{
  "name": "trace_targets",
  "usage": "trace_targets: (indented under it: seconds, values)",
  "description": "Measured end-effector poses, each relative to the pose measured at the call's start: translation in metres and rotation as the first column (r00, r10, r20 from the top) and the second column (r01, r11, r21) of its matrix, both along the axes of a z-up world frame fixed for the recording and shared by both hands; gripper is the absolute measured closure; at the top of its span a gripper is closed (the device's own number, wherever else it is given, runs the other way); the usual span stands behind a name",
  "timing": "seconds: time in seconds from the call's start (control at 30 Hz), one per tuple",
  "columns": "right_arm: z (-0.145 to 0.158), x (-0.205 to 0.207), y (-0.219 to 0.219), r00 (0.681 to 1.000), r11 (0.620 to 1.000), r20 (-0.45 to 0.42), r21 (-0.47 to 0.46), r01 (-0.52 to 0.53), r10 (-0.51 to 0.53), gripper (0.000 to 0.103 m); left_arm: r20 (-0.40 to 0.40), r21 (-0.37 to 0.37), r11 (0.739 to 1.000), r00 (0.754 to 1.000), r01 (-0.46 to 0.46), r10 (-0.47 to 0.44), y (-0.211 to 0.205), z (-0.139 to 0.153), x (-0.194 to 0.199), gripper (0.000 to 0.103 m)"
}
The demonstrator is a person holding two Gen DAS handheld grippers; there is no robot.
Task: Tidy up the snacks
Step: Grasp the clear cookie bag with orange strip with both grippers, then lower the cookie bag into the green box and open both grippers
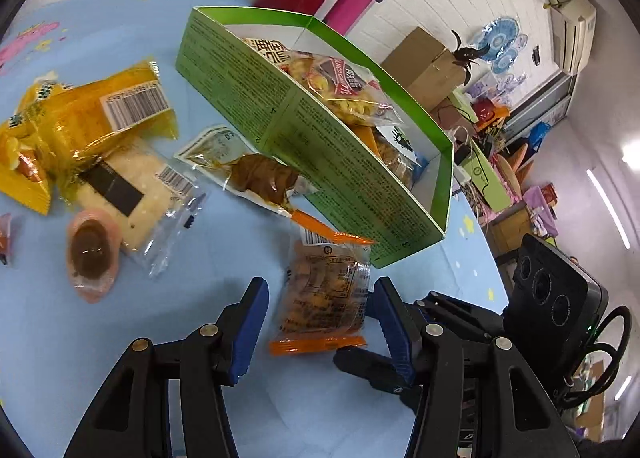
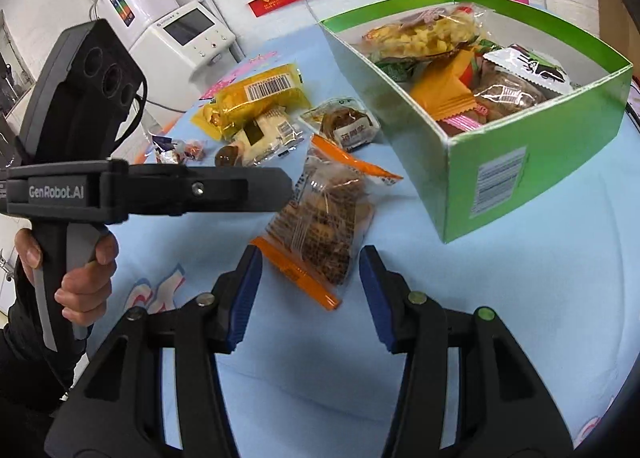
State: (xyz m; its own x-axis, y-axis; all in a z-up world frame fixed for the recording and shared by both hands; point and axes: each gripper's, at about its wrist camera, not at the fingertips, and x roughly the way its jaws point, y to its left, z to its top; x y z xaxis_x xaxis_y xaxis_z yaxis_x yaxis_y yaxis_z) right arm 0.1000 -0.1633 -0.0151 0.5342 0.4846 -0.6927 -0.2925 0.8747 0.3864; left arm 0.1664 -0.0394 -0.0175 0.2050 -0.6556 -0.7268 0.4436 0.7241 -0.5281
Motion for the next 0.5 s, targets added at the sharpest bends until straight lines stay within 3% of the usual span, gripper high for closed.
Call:
trace_targets:
  seconds: [0.1,0.13,0.17,0.27,0.37,0.5]
  values:
    - [0.0,0.007,0.002,1.0,1.0,0.008,-0.004,0.011,-0.011,0.053,0.009,0.054,0.998,0.999,0.044,-0.044,-0.016,-0.009,-0.001,0.047]
    - [-0.001,0.009,0.002,1.0,1.0,0.004,-0.01,0.014,-0.014,0.058,0.006,0.063,0.997,0.999,0.05,-0.051,-0.02,-0.012,-0.002,0.049]
    - [-0.002,0.01,0.002,1.0,0.999,0.002,-0.022,0.026,-0.026,0.068,0.043,0.077,0.996,0.998,0.035,-0.039,-0.02,-0.009,-0.005,0.049]
    - [0.002,0.002,-0.003,0.999,0.999,0.018,-0.002,0.032,-0.032,0.07,0.061,0.078,0.997,0.998,0.019,-0.023,-0.018,-0.002,-0.014,0.053]
    - [0.022,-0.01,-0.006,0.996,0.999,0.082,0.0,0.037,-0.037,0.071,0.098,0.045,0.999,0.995,0.012,-0.016,-0.016,0.021,-0.025,0.053]
    - [0.061,-0.022,-0.02,0.975,0.997,0.209,0.003,0.071,-0.07,0.071,0.234,0.037,0.999,0.971,0.033,-0.041,-0.031,0.068,-0.033,0.053]
